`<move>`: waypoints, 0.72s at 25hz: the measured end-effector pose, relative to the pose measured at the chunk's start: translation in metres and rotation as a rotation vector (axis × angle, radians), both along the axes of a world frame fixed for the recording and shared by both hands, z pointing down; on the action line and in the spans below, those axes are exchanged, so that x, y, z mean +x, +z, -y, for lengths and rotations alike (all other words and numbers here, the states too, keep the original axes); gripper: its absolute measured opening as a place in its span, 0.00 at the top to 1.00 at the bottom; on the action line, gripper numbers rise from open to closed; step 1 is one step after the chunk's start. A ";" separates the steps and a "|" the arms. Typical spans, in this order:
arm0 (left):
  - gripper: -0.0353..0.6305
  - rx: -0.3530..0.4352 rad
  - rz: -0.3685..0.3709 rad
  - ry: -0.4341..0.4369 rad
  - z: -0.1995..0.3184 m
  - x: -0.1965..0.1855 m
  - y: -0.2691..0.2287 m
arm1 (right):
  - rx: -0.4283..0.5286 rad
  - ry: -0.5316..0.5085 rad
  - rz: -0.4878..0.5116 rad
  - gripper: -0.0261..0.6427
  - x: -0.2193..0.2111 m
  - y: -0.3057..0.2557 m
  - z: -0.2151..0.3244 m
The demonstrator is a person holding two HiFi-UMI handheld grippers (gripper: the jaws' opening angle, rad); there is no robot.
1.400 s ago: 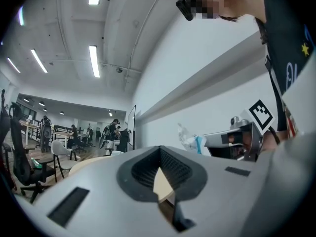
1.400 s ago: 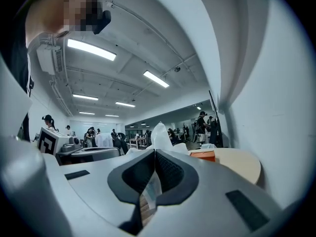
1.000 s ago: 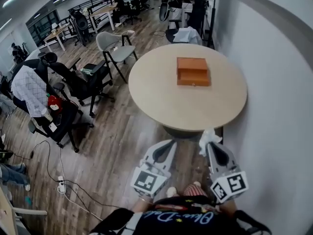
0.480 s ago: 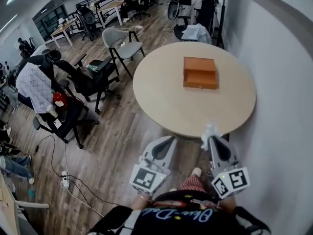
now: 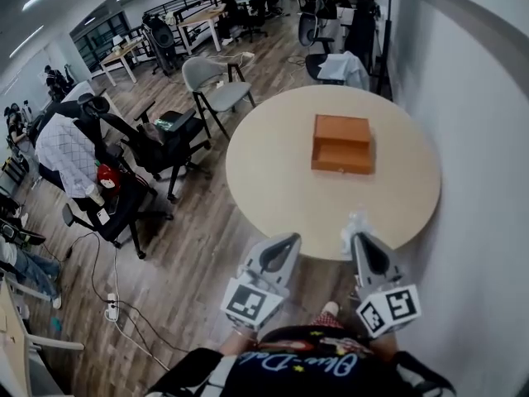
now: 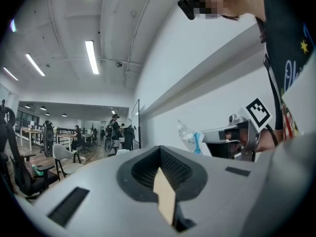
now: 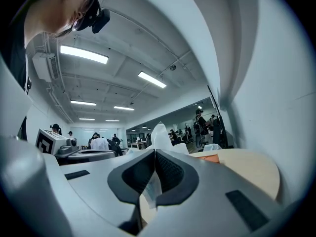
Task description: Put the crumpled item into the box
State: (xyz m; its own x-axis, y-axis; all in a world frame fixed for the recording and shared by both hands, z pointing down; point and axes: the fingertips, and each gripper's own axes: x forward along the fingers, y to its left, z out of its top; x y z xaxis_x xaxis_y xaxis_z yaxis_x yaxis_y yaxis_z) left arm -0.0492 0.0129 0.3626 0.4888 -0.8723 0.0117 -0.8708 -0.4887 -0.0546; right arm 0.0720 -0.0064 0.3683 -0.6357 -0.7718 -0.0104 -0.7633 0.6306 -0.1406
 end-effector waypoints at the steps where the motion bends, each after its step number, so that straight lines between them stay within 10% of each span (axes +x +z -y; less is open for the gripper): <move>1: 0.96 0.000 0.005 -0.005 0.006 0.002 -0.001 | -0.003 -0.006 0.003 0.96 0.002 0.001 0.006; 18: 0.96 -0.005 0.038 -0.039 0.090 0.064 -0.002 | -0.004 -0.041 0.013 0.96 0.062 -0.002 0.093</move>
